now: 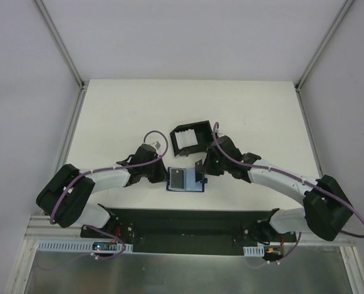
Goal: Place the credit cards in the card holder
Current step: Turn over the card holder at the center of the board.
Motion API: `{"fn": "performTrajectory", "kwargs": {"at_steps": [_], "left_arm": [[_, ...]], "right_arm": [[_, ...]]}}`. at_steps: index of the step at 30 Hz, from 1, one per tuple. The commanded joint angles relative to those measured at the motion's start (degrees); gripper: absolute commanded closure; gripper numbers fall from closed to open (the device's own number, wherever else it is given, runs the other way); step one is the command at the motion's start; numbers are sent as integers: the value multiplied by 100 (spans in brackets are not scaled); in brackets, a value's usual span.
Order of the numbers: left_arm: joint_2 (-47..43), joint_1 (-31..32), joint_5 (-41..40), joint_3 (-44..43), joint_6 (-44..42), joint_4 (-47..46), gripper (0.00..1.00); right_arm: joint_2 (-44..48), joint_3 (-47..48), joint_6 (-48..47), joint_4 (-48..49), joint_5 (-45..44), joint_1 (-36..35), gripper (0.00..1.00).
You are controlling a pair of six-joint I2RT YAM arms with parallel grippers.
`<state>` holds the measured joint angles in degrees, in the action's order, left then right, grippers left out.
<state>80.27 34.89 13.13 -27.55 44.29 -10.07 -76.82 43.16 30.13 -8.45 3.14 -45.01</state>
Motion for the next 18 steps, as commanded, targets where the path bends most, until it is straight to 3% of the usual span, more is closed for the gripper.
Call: {"fn": "performTrajectory", "kwargs": {"at_steps": [1,18], "left_arm": [[147,26,-240,171,-149,558,100],[147,26,-214,162,-158,558,100]], "right_arm": [[202,-62,-156,-412,-270,89,100],[-202,-150,-148,-245,-103,116,100]]}}
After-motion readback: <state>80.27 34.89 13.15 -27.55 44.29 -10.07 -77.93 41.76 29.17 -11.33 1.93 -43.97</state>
